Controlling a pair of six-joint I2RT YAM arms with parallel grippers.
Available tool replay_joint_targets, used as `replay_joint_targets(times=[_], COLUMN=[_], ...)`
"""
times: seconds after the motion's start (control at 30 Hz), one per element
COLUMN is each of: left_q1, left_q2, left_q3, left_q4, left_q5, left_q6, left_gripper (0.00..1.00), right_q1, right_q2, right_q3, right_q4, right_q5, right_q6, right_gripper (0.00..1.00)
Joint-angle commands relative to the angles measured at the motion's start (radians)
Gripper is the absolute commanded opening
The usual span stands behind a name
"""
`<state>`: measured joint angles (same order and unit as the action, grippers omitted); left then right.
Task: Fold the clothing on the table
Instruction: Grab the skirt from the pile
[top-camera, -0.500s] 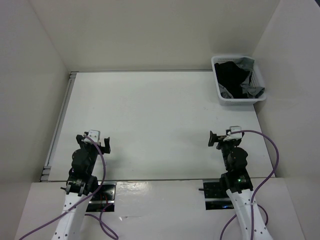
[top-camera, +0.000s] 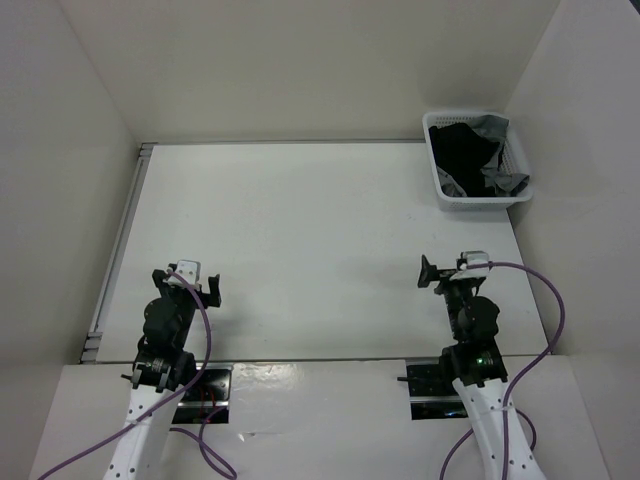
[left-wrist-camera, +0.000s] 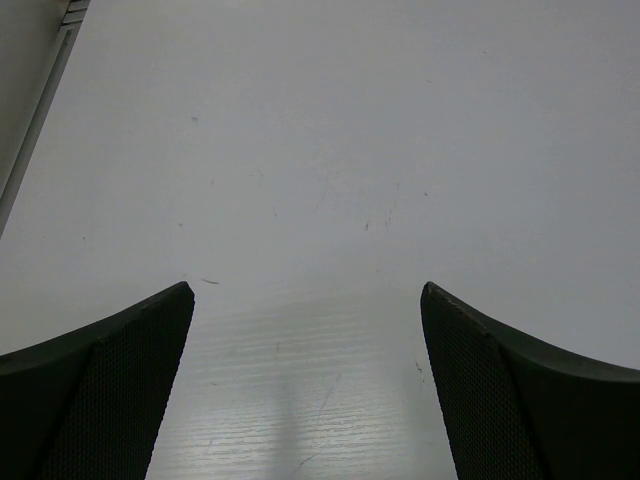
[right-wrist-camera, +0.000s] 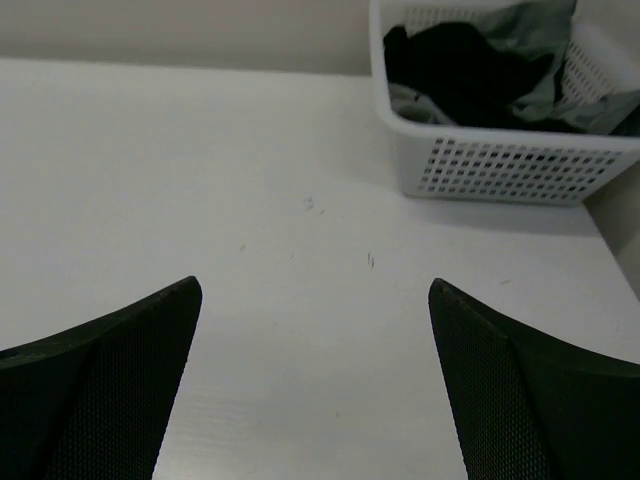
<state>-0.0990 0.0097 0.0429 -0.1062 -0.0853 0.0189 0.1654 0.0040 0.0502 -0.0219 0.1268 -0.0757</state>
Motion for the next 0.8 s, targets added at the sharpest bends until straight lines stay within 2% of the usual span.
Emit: replay_joint_targets(times=[0.0,0.1,0.17,0.27,0.3,0.33,0.4,0.47,0.5,0.57,0.63,0.77], left_q1=[-0.004,-0.004,-0.004,-0.004,-0.004,-0.004,-0.004,-0.004,-0.004,-0.004,-0.004,-0.004], left_q2=[-0.119,-0.119,-0.119,-0.119,-0.119,-0.119,-0.119,-0.119,-0.119,-0.119,-0.119,-0.119], left_q3=[-0.04,-0.04,-0.04,-0.04,-0.04,-0.04,-0.04,-0.04,-0.04,-0.04,-0.04,-0.04], left_q4=[0.022,0.022,0.022,0.022,0.022,0.022,0.022,0.022,0.022,0.022,0.022,0.022], left_q5=[-0.013,-0.013,-0.013,-0.013,-0.013,-0.013,-0.013,-0.013,-0.013,-0.013,-0.013,-0.013], left_q6=[-0.019,-0.019,-0.019,-0.019,-0.019,-0.019,-0.019,-0.019,-0.019,-0.019,-0.019,-0.019], left_gripper=[1.0,1.0,1.0,1.0,1.0,1.0,1.0,1.0,1.0,1.0,1.0,1.0], right_q1=[-0.004,-0.004,-0.004,-0.004,-0.004,-0.004,-0.004,-0.004,-0.004,-0.015,-0.041,-0.28], right_q2=[-0.082,-0.069,-0.02,0.209,0.335,0.388,0.489,0.572,0.671,0.775,0.927,1.184], right_q3=[0.111,0.249,0.391,0.659,0.731,0.863,0.997,1.145,1.193,1.325,1.398,1.589], right_q4=[0.232,0.267,0.17,-0.063,-0.129,-0.186,-0.312,-0.504,-0.574,-0.756,-0.847,-1.015], right_q5=[0.097,0.149,0.16,0.229,0.238,0.238,0.225,0.188,0.131,0.082,-0.016,-0.235], right_q6=[0.057,0.106,0.12,0.158,0.149,0.149,0.16,0.16,0.156,0.111,0.009,-0.07], right_gripper=[0.98,0.98,0.98,0.98,0.98,0.98,0.98,0.98,0.98,0.98,0.98,0.98])
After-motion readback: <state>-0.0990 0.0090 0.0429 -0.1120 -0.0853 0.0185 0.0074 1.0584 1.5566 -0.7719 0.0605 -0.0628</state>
